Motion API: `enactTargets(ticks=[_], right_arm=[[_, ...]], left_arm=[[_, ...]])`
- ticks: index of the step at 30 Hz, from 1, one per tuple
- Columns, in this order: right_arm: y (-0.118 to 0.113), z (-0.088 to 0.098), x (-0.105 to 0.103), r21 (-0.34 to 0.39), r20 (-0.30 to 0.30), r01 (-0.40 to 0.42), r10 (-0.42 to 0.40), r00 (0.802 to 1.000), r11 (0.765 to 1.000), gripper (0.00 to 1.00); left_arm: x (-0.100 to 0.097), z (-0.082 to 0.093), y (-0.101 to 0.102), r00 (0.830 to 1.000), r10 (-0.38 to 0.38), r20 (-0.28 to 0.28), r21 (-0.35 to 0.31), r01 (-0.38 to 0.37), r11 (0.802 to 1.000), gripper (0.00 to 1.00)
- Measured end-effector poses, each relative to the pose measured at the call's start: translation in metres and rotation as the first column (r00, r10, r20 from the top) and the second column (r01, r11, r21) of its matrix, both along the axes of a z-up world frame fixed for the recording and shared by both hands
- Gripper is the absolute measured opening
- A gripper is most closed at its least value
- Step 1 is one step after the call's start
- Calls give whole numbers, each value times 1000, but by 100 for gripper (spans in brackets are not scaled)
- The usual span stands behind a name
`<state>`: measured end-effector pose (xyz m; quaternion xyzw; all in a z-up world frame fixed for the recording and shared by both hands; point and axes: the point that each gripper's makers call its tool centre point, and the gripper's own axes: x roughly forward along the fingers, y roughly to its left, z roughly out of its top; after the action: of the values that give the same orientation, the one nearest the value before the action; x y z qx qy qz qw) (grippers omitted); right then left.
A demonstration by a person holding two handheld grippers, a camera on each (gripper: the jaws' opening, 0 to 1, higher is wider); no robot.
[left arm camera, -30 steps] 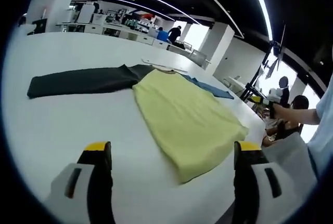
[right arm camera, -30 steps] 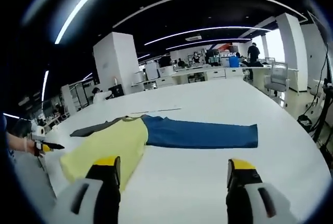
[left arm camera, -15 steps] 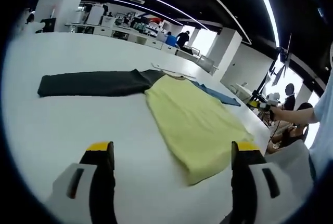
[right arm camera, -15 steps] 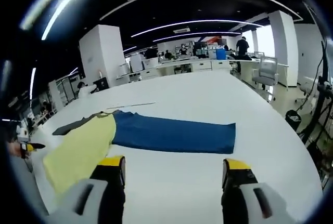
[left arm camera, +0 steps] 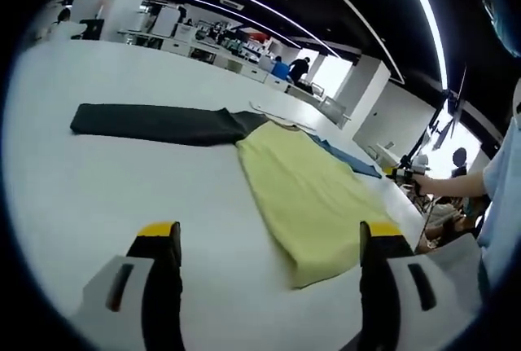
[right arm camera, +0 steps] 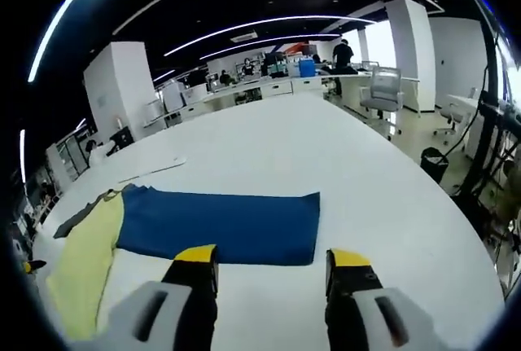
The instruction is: Fold the garment on the visible template until the final outline fits inside the template.
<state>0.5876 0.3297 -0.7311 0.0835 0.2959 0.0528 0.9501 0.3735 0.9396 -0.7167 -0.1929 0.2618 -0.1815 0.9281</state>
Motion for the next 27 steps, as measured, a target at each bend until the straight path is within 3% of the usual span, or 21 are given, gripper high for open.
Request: enactTargets(ticks=[7, 9, 12, 16, 20, 24, 27], right_arm=[[-4, -10, 4, 25, -25, 10, -9, 1000, 1000, 38], [-13, -17, 12, 33, -33, 6, -5, 999, 999, 33], [-25, -27, 19, 30, -46, 8, -7, 999, 1000, 32], [-31, -27, 24, 62, -43, 23, -21, 999, 998, 30], [-33, -30, 27, 60, -47, 19, -16, 999, 998, 21], [-36, -34, 30, 109, -48, 49, -44, 998, 993, 18], [-39, -34, 31, 130, -49, 74, -68, 996, 989, 7]], left_arm=[[3, -2, 0, 1000, 29, -5, -33, -29, 999, 87], [5, -2, -4, 1000, 24, -4, -36, -24, 999, 86], [7, -3, -9, 1000, 14, -2, -45, -14, 999, 86], [6, -5, -12, 1000, 4, -5, -46, -4, 999, 86], [5, -7, -12, 1000, 6, -14, -46, -7, 999, 86], [5, -6, -12, 1000, 5, -8, -45, -6, 999, 85], [4, -5, -13, 1000, 5, -7, -56, -5, 998, 85]])
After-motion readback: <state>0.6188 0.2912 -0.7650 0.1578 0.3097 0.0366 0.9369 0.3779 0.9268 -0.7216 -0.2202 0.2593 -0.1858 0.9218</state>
